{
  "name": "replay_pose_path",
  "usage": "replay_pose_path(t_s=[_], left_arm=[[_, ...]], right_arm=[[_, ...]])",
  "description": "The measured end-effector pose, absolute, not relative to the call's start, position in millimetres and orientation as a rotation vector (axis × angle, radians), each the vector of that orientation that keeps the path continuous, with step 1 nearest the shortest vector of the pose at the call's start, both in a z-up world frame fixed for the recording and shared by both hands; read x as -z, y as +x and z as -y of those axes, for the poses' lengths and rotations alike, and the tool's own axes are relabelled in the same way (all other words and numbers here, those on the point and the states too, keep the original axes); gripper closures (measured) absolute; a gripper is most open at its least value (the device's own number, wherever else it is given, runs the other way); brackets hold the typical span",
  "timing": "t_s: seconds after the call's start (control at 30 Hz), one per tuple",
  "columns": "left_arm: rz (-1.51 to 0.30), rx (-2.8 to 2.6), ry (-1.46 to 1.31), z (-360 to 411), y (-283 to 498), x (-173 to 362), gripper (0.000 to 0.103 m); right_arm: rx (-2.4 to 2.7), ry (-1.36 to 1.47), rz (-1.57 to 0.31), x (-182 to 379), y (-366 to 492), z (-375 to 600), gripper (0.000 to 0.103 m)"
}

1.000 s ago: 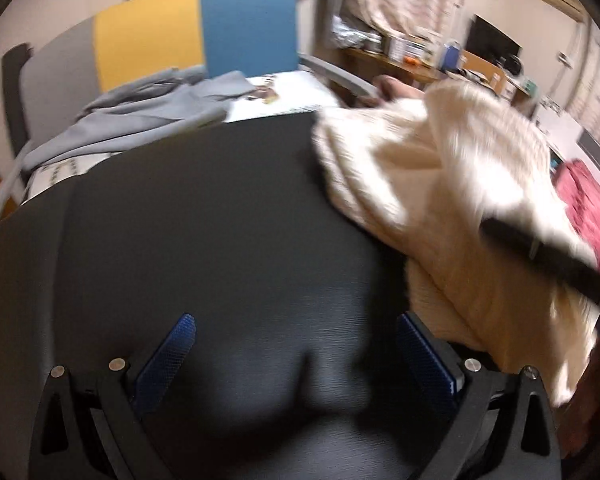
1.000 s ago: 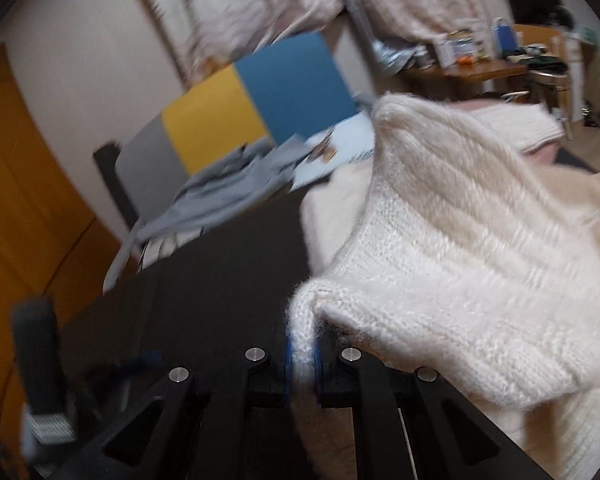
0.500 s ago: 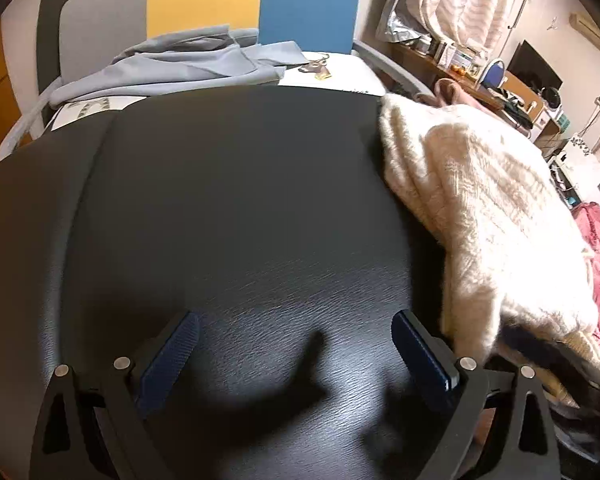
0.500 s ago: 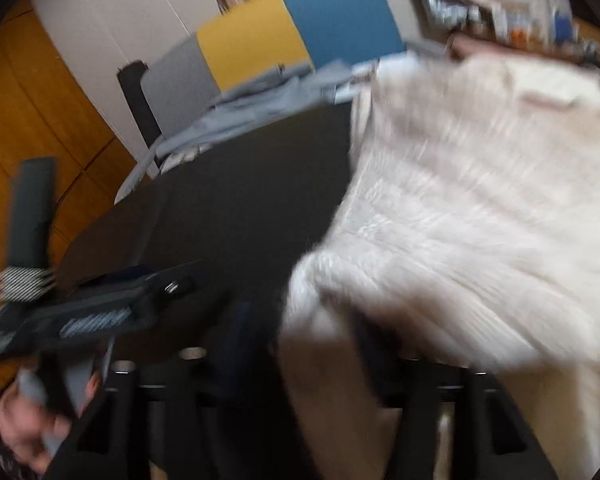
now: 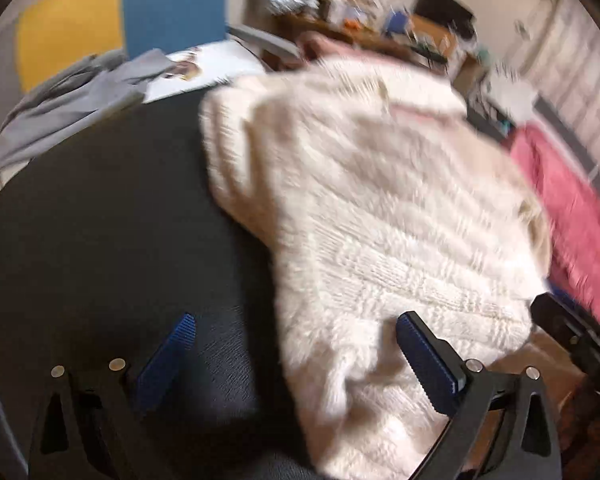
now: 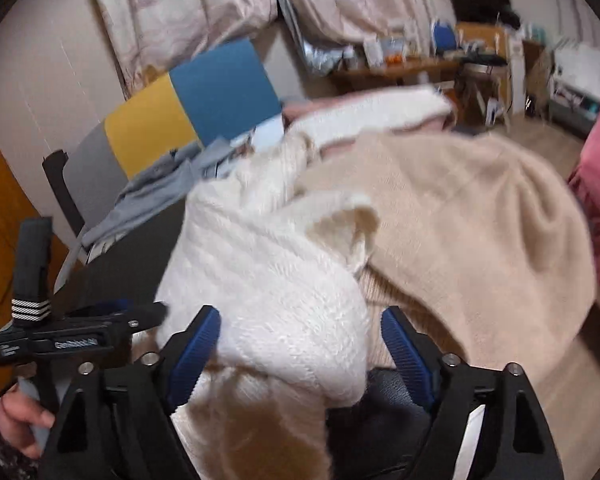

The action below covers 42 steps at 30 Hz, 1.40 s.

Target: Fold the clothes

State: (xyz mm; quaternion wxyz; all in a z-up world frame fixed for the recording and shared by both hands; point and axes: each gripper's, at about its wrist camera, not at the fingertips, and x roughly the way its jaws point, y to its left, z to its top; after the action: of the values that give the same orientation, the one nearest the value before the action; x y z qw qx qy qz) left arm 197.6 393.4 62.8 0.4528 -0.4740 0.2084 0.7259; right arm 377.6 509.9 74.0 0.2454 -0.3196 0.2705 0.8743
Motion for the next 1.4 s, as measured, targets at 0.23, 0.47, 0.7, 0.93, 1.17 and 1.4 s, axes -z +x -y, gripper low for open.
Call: replay_pose_path(t_s=[0.23,0.47,0.7,0.93,1.17,1.4], left_arm=[[-0.343,-1.686,-1.320,-396.5,186.6,-33.4,0.002],[-0.417,-1.682,-1.084,-368.0,224.3,-76.2,0.082],[-0.309,-1.788,-1.075,-291.7,196.6,-99.8,0.084],[-0.208,-1.911,-1.173,-228.7,141.9,-83.4,0.084],[-0.139,-1.990,-1.135,-175.5,123.6,-98.6,0.085],[-0.068,-2.082,-1.175,-137.5,92.0,-87.9,0.086]], right_arm=[[-2.346,-0.958,-0.786,-53.4,374.6,-515.6,0.050],[-2.396,-0.890,-0.732,-70.6,383.5,-495.7,0.059],[-2.567,-0.874,-0.645,-88.2,358.0,-444.0,0.063],[-2.690,-1.033,-0.583,-75.3,306.4,-388.4,0.063],[-2.784,-1.122,-0.484,-82.3,277.4,-339.8,0.063],[-2.824,-1.273,-0.439,-69.0,246.1,-292.9,0.063]])
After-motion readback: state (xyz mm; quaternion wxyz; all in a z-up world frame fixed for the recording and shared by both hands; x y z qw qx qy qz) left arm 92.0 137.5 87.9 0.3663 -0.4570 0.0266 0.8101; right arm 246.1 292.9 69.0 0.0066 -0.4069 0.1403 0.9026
